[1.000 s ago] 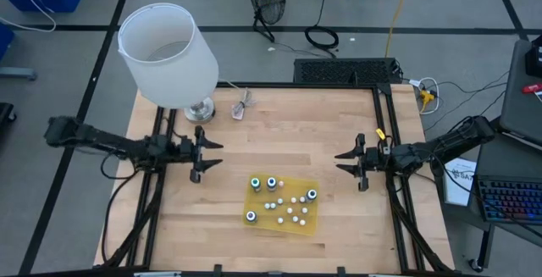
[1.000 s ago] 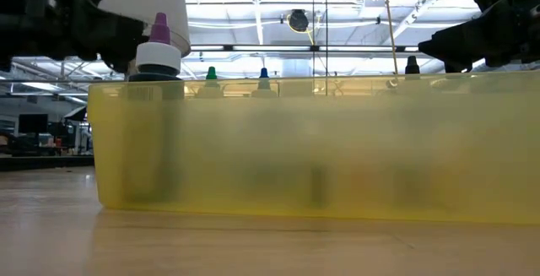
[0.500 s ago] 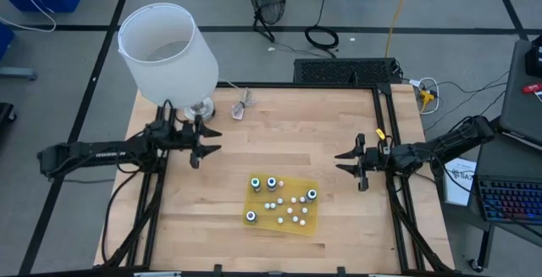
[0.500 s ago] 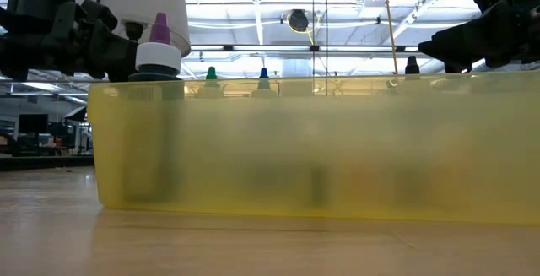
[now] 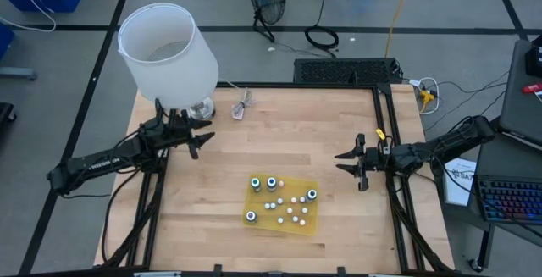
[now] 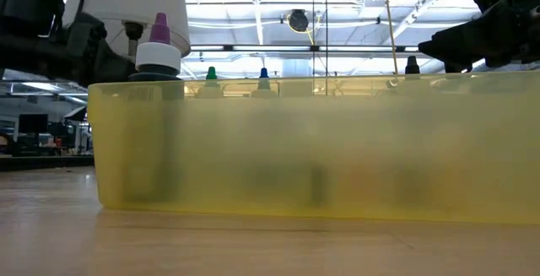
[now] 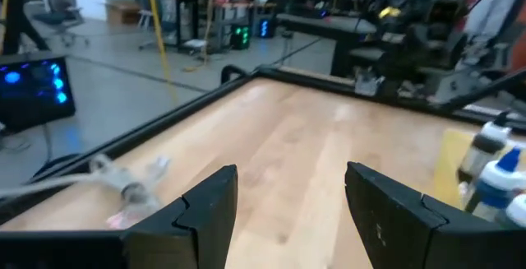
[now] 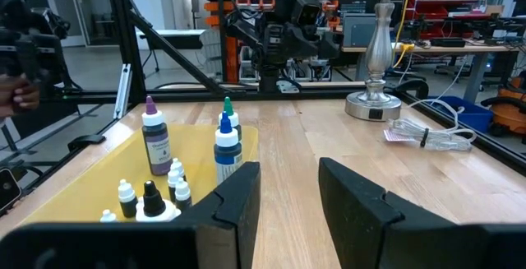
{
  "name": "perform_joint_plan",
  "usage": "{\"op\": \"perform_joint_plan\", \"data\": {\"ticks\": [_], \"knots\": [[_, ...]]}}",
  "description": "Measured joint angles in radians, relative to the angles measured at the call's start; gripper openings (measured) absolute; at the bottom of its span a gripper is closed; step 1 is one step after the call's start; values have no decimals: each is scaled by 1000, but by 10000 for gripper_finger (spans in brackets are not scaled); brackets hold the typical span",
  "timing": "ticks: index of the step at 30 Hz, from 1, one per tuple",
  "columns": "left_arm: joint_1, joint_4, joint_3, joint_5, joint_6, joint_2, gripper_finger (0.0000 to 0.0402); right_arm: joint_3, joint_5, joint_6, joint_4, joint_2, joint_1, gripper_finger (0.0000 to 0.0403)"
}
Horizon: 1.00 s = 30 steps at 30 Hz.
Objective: Pick & Place food coloring
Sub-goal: Return to Home Position
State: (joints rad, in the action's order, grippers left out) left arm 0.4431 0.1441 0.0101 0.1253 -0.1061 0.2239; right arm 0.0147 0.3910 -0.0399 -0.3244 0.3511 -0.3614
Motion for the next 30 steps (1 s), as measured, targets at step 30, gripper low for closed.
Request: {"op": "perform_joint_plan", "data": {"ticks": [30], "knots": [[0,-66,0,-94,72,-27,225,0,0,0,0,0,0,114]]}}
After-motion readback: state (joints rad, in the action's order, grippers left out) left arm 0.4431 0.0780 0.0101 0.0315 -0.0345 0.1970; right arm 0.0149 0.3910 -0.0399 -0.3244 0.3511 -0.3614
